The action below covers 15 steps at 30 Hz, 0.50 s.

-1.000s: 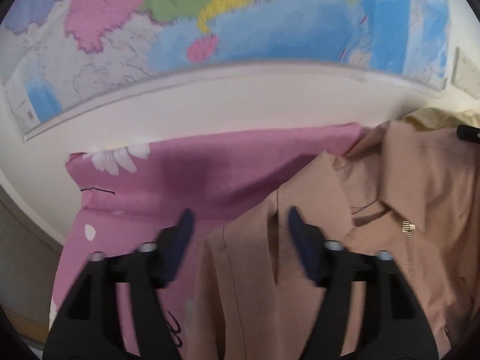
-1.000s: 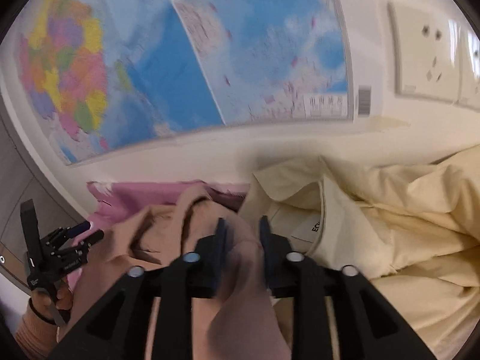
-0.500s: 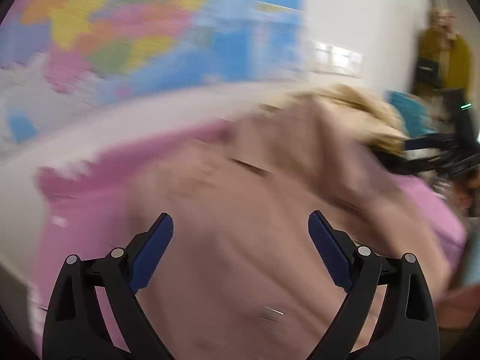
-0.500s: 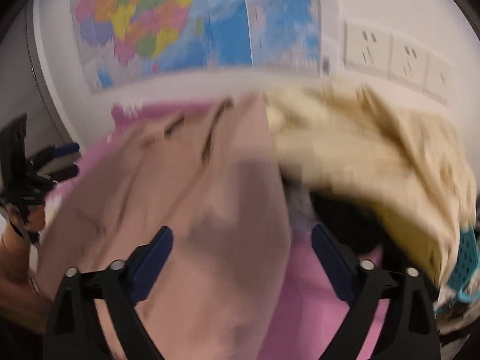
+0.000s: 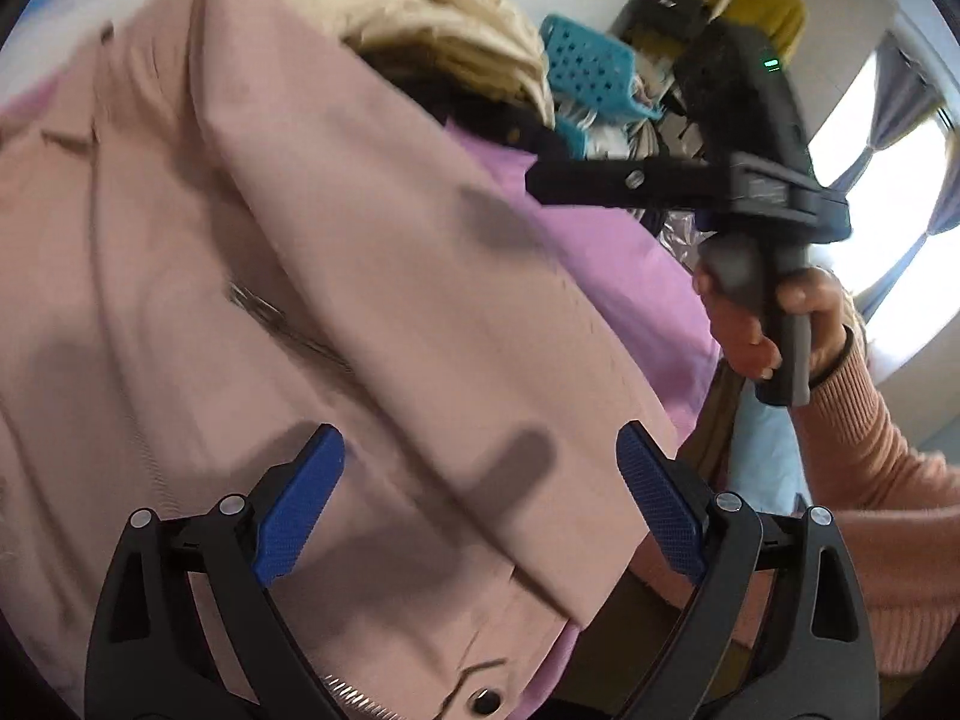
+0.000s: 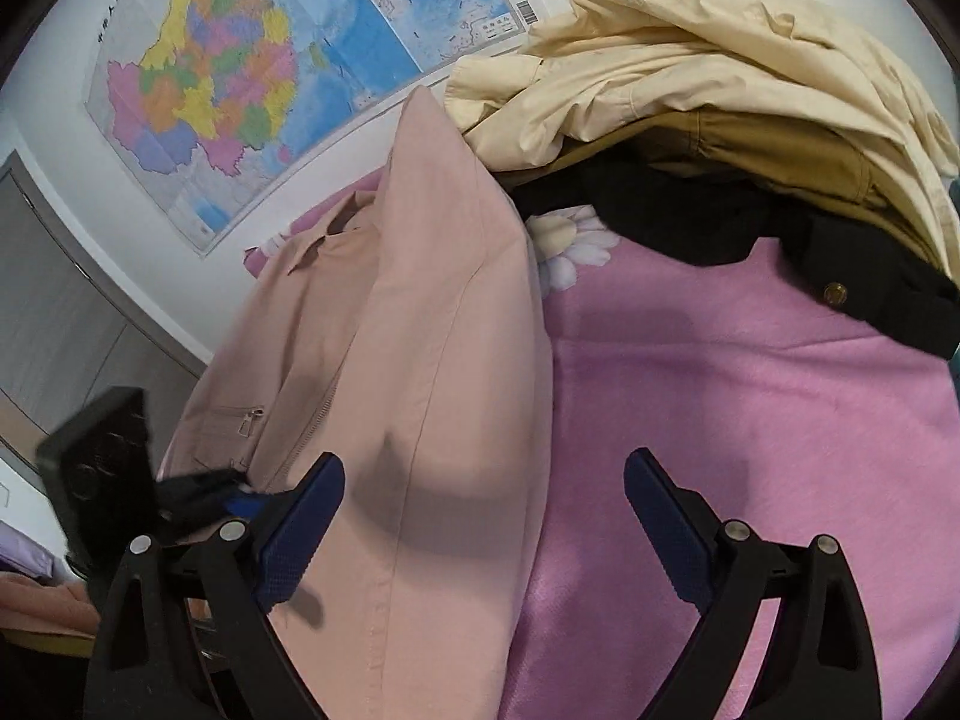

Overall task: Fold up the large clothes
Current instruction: 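Lower the held jacket onto the pink sheet with both tools and release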

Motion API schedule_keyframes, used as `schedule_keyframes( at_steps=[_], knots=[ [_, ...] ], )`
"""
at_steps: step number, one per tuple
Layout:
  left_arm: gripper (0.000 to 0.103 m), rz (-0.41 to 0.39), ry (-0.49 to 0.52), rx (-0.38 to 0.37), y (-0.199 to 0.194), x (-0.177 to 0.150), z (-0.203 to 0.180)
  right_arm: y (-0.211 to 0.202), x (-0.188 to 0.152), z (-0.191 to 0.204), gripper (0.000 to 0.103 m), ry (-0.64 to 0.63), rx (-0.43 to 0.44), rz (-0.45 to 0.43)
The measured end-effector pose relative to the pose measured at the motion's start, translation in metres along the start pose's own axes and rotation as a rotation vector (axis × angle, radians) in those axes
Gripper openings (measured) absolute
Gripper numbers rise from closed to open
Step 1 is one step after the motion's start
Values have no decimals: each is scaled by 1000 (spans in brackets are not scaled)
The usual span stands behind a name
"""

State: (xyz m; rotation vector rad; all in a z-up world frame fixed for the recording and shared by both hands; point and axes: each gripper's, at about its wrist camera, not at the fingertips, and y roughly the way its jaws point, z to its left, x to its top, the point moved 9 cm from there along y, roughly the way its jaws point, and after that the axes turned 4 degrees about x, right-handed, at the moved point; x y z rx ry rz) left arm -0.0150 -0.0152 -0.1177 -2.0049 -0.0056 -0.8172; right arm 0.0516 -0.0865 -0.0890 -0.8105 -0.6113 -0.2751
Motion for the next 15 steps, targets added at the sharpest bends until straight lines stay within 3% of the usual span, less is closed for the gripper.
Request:
schedule_keyframes(
  at_steps=[2, 4, 6, 7, 8, 10, 15],
  knots=[
    [87, 4, -21, 6, 8, 2, 2, -1, 0, 2, 92, 5, 28, -7],
    [39, -13, -23, 16, 7, 5, 0, 0, 3, 4, 92, 1, 39, -12],
    [9, -33, -33, 24, -2, 9, 4, -3, 7, 9, 92, -16, 48, -19],
    [3, -54, -58, -22, -16, 12, 6, -4, 11, 12, 92, -27, 52, -24],
    [2, -67, -77, -71, -29, 17, 7, -5, 12, 14, 91, -37, 56, -28],
    [2, -105, -67, -91, -60, 22, 7, -5, 22, 19, 91, -61, 48, -36],
    [2, -197, -40, 6, -126, 33, 37, 3, 61, 37, 91, -110, 49, -66]
  ],
)
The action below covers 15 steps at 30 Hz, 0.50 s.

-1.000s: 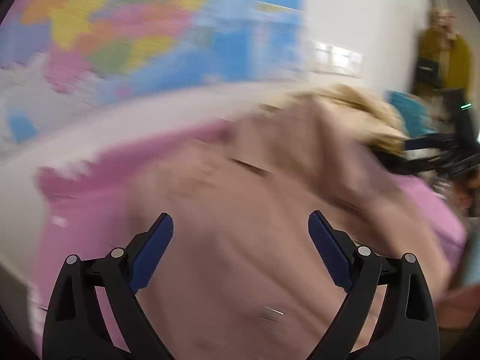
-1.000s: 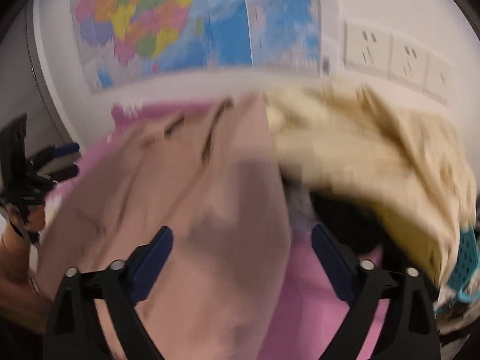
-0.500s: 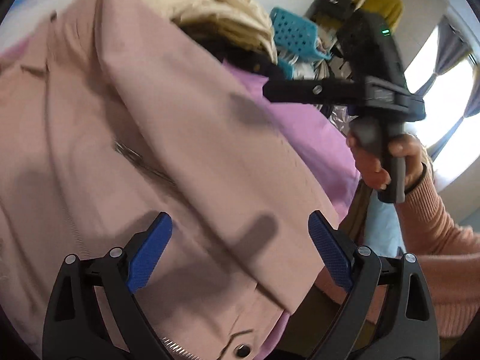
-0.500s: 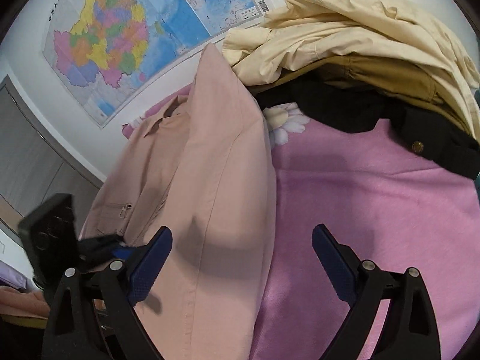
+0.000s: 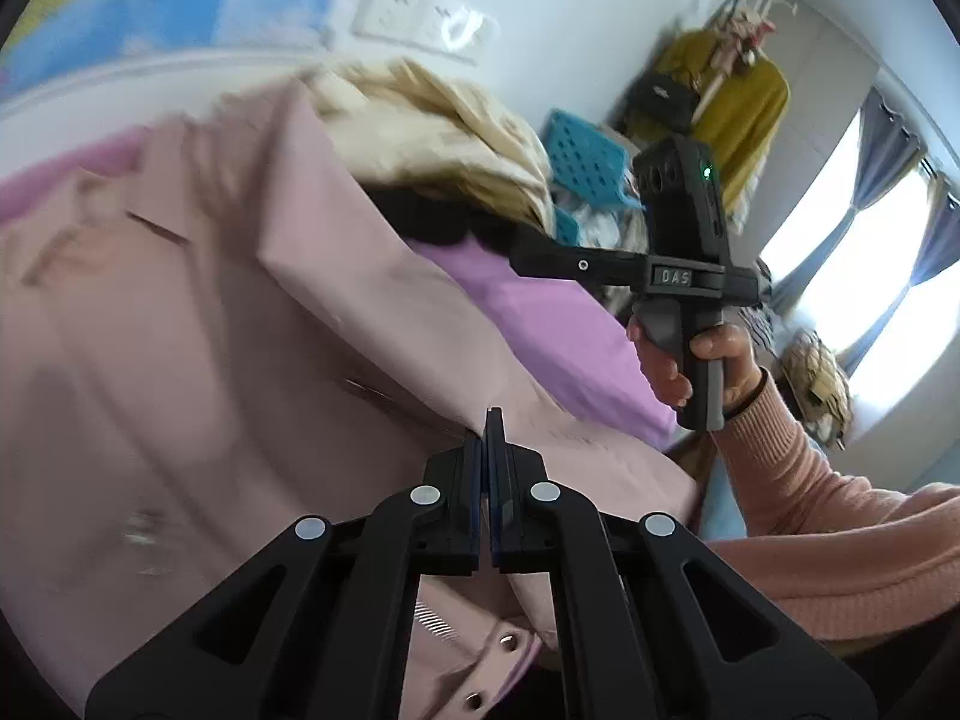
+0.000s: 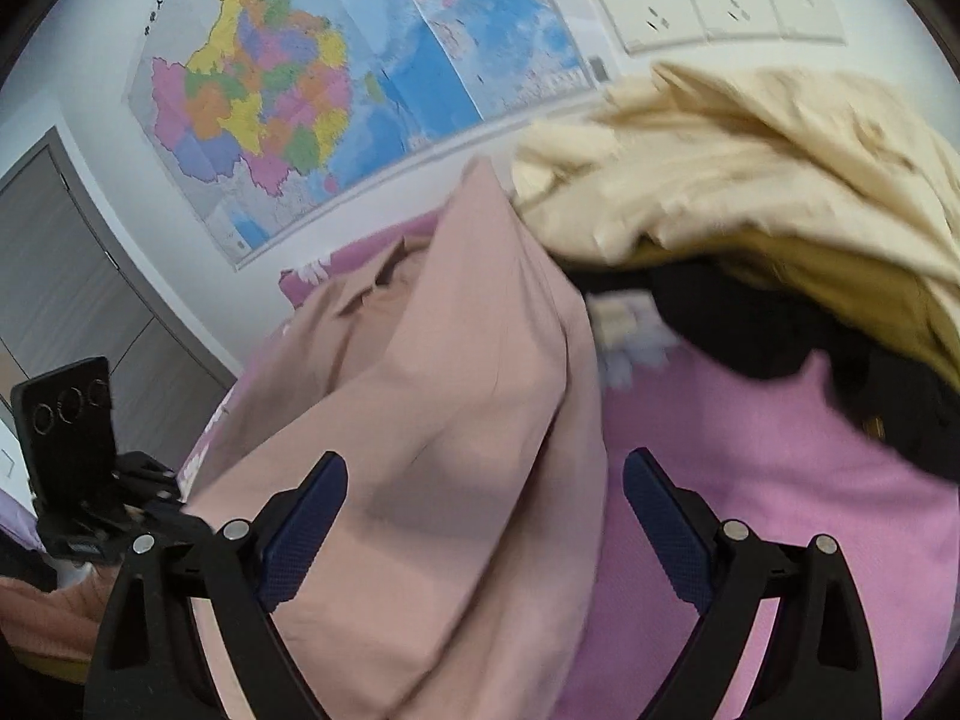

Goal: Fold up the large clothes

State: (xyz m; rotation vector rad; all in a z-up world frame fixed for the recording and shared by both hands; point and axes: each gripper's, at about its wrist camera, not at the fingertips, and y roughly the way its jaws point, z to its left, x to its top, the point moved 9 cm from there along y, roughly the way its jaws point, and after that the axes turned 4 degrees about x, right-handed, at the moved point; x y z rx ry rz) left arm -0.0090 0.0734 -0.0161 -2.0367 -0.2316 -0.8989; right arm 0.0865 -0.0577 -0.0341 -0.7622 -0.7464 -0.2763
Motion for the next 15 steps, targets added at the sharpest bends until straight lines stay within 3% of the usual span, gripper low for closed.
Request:
schedule_keyframes(
  at_steps=[2, 4, 8, 11, 12, 14, 15],
  knots=[
    [2, -41, 9, 94, -23, 13, 27, 12, 22, 7, 91, -46, -28, -9],
    [3, -55, -9, 142, -35, 19, 48, 27, 43, 14, 91, -102, -75, -15],
    [4, -35, -4, 299, -42, 18, 88, 77, 86, 18, 91, -148, -166, 18],
    [18, -2, -39, 301, -37, 8, 108, 113, 105, 8, 91, -134, -232, 54],
    [32, 10, -51, 292, -37, 3, 110, 123, 109, 5, 91, -142, -253, 67],
    [43, 29, -68, 279, -31, -7, 115, 145, 113, -1, 90, -168, -301, 114],
    [51, 40, -78, 267, -27, -10, 115, 152, 112, -5, 78, -176, -330, 134]
  ],
)
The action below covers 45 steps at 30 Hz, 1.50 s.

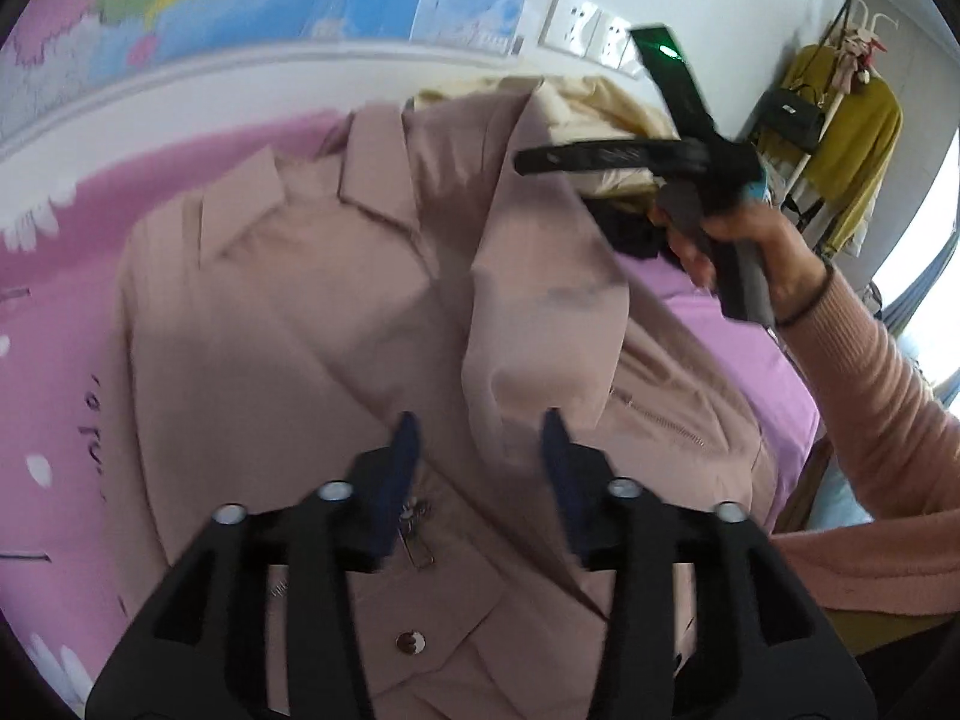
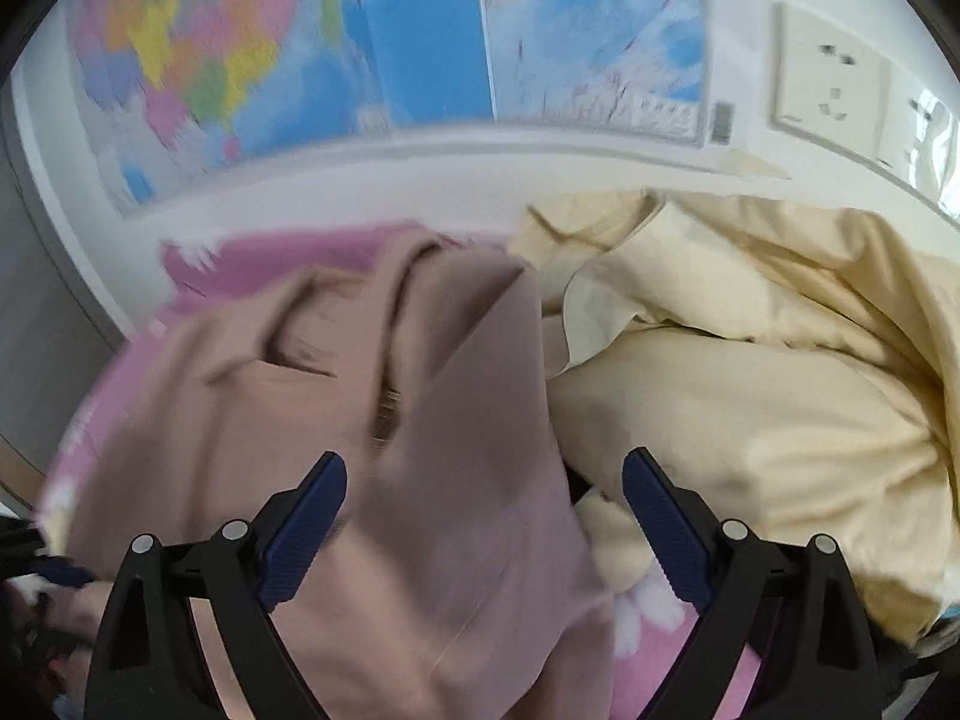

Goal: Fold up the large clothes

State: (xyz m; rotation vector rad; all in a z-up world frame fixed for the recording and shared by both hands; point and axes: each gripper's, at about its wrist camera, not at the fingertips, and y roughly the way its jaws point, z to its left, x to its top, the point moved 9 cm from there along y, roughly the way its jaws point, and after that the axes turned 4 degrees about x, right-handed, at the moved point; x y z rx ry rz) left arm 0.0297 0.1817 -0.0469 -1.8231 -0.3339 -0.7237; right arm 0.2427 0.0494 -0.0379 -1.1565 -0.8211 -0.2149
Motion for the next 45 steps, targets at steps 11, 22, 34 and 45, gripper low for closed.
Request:
schedule_keyframes(
  at_steps=[11, 22, 34, 45],
  knots=[
    [70, 116, 59, -183, 44, -13, -51, -51, 11, -73, 2, 67, -62, -49],
    [7, 156, -27, -46, 67, 25, 30, -77, -3, -85, 19, 140, 57, -113],
    [89, 183, 105, -21, 40, -21, 0, -36, -37, 54, 64, -305, 139, -24],
    [2, 147, 173, 213, 31, -3, 36, 13, -50, 10, 63, -239, 30, 63]
  ],
)
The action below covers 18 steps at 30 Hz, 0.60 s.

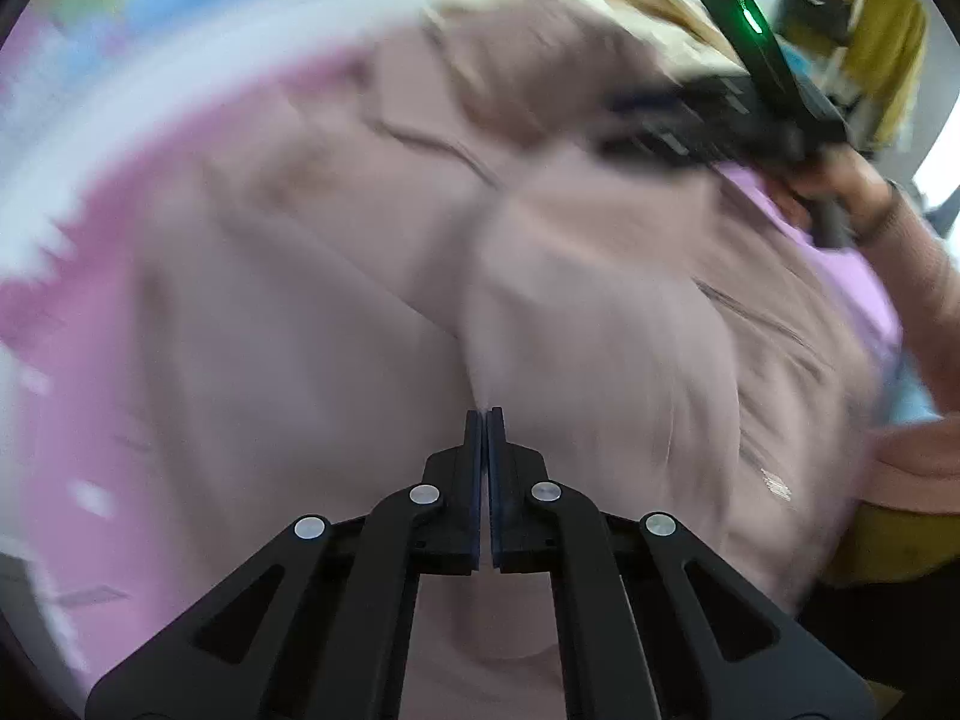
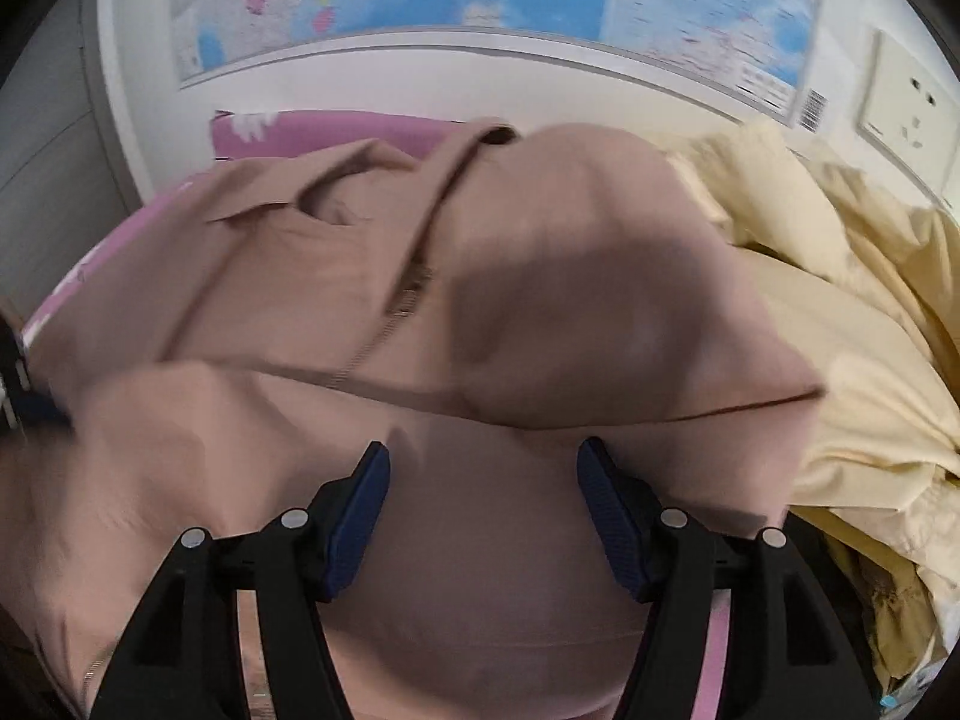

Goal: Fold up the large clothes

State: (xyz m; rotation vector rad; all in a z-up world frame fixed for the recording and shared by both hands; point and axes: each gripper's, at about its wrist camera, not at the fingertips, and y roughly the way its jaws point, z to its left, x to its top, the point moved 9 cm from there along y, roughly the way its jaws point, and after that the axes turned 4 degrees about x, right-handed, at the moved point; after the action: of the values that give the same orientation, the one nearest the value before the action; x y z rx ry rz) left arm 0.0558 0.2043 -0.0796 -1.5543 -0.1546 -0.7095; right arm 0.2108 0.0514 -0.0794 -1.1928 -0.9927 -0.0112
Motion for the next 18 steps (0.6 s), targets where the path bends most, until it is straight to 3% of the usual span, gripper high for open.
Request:
schedule_keyframes(
  at_steps=[5, 8, 9, 10, 11, 12, 14, 15, 16, 18],
  knots=[
    [3, -85, -23, 142, -9, 47, 44, 8, -7, -28, 52, 81, -15, 25],
    [8, -63, -45, 223, 4, 58, 67, 16, -13, -44, 47, 115, -58, 46],
    [17, -58, -41, 227, 9, 61, 74, 18, -16, -49, 46, 130, -56, 52],
    [35, -52, -46, 229, 15, 64, 76, 19, -18, -51, 46, 153, -45, 56],
    [42, -47, -64, 241, 18, 65, 82, 17, -18, -51, 47, 171, -33, 55],
    [49, -41, -83, 232, 19, 65, 86, 14, -18, -49, 51, 173, -29, 50],
    [51, -38, -112, 131, 18, 57, 83, 1, -15, -39, 62, 156, -3, 19],
    [59, -47, -108, 101, 14, 54, 81, -8, -12, -29, 65, 139, 26, -4],
    [68, -62, -106, 97, 9, 50, 81, -13, -10, -22, 65, 125, 44, -17],
    [72, -78, -72, 81, 0, 39, 76, -24, -6, -1, 70, 70, 90, -42]
  ],
)
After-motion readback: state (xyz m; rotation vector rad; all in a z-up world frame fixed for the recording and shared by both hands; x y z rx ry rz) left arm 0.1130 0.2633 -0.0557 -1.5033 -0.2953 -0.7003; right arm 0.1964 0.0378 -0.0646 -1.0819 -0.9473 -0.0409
